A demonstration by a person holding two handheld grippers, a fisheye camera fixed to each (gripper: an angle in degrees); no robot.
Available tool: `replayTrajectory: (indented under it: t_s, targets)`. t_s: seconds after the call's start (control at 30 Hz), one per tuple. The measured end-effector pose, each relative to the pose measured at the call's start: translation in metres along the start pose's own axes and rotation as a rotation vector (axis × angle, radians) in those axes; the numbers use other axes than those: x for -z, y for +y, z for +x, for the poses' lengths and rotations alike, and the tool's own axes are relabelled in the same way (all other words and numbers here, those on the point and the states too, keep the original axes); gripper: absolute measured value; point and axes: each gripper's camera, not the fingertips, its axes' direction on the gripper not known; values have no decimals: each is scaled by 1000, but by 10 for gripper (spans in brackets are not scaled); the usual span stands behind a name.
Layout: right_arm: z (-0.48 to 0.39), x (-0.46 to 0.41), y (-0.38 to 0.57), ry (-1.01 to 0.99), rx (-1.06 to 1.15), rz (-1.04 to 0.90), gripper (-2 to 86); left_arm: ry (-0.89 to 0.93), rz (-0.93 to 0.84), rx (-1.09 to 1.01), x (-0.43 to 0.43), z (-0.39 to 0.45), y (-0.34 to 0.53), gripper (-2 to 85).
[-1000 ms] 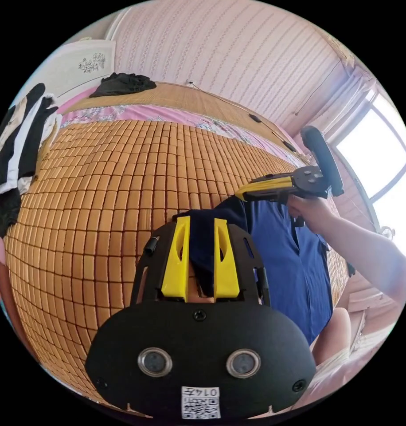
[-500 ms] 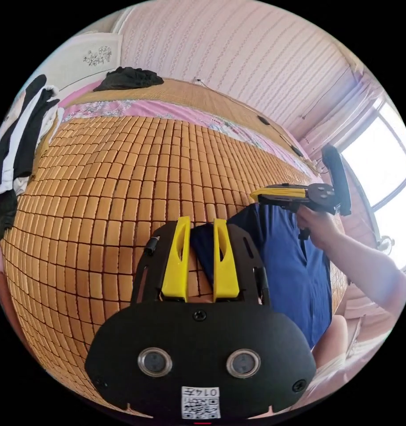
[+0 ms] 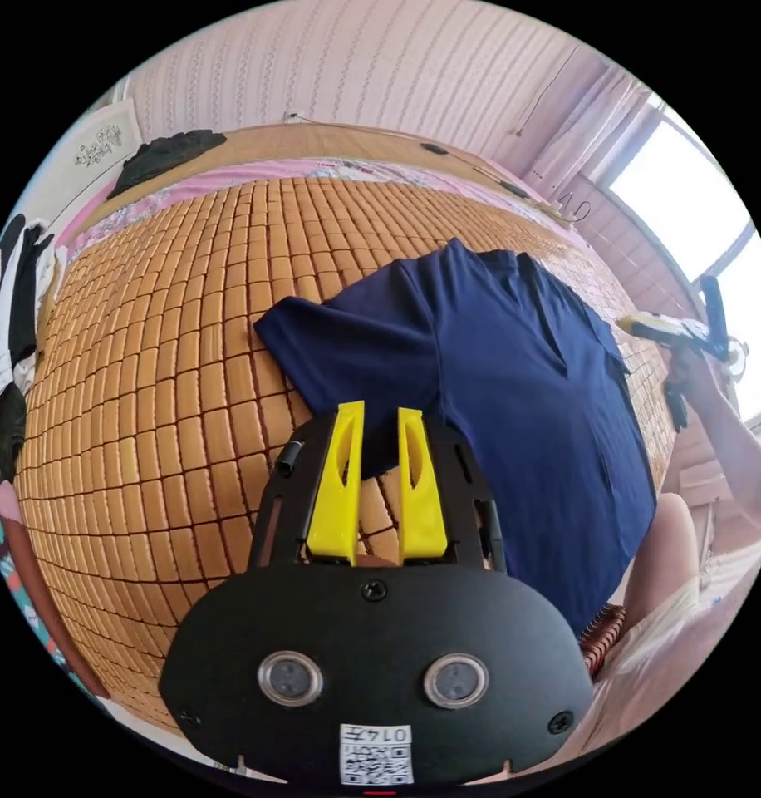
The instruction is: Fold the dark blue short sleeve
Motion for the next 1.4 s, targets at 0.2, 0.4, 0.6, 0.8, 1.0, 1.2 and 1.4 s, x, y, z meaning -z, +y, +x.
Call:
replayTrajectory:
  t_s: [0.2, 0.4, 0.6, 0.8, 1.0, 1.2, 1.4]
  targets:
    - [-16, 20, 128, 35, -132, -204, 41, 16, 53, 41, 39, 5, 4, 95]
    - [-26, -3, 169, -38, -180, -353, 68, 108, 15, -10, 98, 65, 60, 107]
    - [-28, -18, 172, -12, -165, -427, 9, 215, -197, -27, 71, 131, 138, 92]
    - [-21, -20, 172, -55, -177, -423, -3, 76, -257, -89, 54, 159, 160, 64]
    - [-16, -2, 171, 134, -115, -496, 35, 83, -285, -89, 65, 155, 161, 84]
    - [-50, 33, 89, 56, 76, -248, 57, 100, -84, 99, 106, 104, 158, 92]
    - [-145, 21, -62, -153, 377, -51, 60, 39, 71, 244, 100, 42, 122, 76]
